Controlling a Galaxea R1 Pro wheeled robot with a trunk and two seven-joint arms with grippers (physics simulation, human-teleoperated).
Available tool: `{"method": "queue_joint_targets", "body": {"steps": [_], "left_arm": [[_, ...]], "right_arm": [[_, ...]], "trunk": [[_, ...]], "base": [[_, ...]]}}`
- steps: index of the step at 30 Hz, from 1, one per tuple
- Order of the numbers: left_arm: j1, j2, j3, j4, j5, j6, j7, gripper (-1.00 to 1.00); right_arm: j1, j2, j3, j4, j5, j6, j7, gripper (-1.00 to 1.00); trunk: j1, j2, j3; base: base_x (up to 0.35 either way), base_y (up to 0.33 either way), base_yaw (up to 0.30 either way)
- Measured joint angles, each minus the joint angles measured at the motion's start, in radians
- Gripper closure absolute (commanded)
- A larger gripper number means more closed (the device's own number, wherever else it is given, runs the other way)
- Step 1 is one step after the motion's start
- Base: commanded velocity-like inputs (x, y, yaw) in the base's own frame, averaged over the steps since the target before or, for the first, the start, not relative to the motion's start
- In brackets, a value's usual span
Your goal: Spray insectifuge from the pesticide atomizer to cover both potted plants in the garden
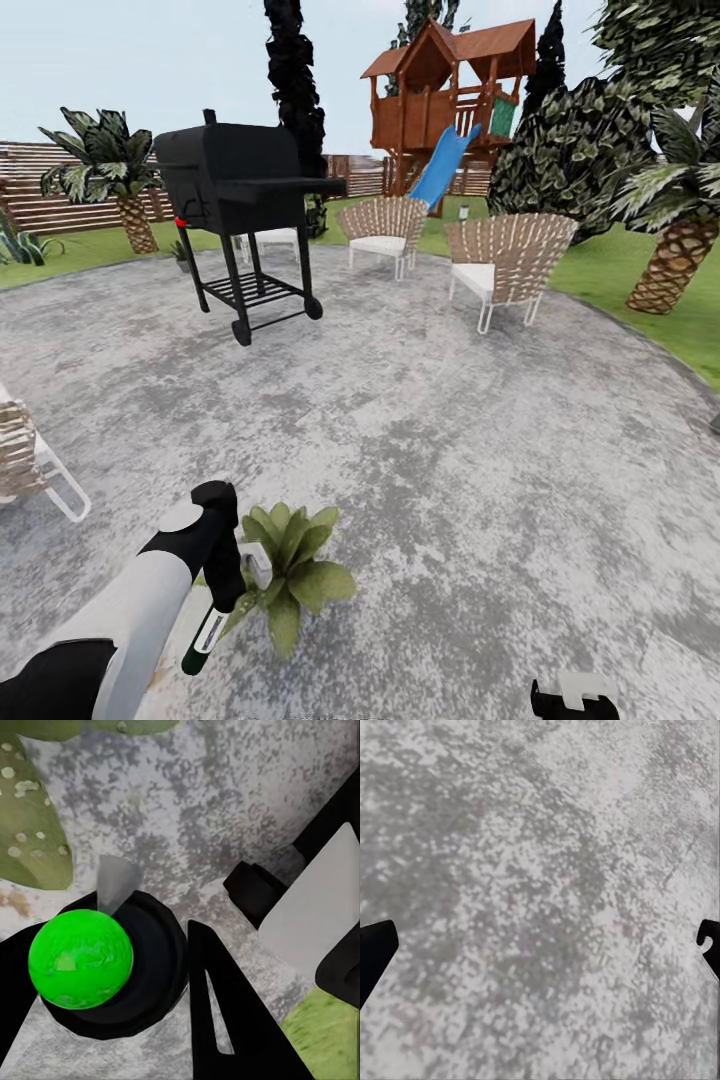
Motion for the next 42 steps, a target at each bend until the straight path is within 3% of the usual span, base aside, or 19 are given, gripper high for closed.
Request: {"method": "queue_joint_targets", "body": {"steps": [16, 23, 28, 31, 33, 34, 37, 42], "left_arm": [[0.009, 0.003, -0.001, -0.018, -0.001, 0.0, 0.014, 1.0], [0.019, 0.011, 0.018, -0.006, 0.01, 0.013, 0.123, 1.0], [0.022, -0.006, 0.086, 0.012, 0.021, 0.04, 0.238, 1.0], [0.038, -0.021, 0.11, 0.057, 0.061, 0.044, 0.313, 1.0], [0.056, -0.043, 0.119, 0.098, 0.097, 0.046, 0.448, 1.0], [0.06, -0.051, 0.122, 0.118, 0.153, 0.048, 0.513, 1.0], [0.062, -0.056, 0.121, 0.138, 0.255, 0.048, 0.558, 1.0], [0.089, -0.053, 0.119, 0.143, 0.281, 0.049, 0.568, 1.0]], "right_arm": [[0.0, 0.0, 0.001, 0.0, 0.0, 0.0, 0.0, -1.0], [0.0, 0.0, 0.001, 0.0, 0.0, 0.0, 0.0, -1.0], [0.0, 0.0, 0.001, 0.0, 0.0, 0.0, 0.001, -1.0], [0.0, 0.0, 0.001, 0.0, 0.001, 0.0, 0.001, -1.0], [0.0, -0.001, 0.001, 0.002, 0.002, 0.0, 0.003, -1.0], [0.0, -0.001, 0.002, 0.002, 0.003, 0.0, 0.004, -1.0], [0.001, -0.002, 0.003, 0.003, 0.004, 0.0, 0.004, -1.0], [0.0, -0.001, 0.002, 0.0, 0.002, 0.0, 0.003, -1.0]], "trunk": [[0.0, 0.0, 0.0], [0.0, 0.0, 0.0], [0.0, 0.0, 0.0], [0.0, 0.0, 0.0], [0.0, 0.0, 0.0], [0.0, 0.0, 0.0], [0.0, 0.0, 0.0], [0.0, 0.0, 0.0]], "base": [[0.018, -0.247, 0.278], [0.01, -0.011, 0.274], [0.0, 0.0, 0.117], [0.0, 0.0, 0.012], [0.0, 0.0, 0.002], [0.0, 0.0, 0.0], [0.0, 0.0, 0.0], [0.0, 0.0, 0.002]]}}
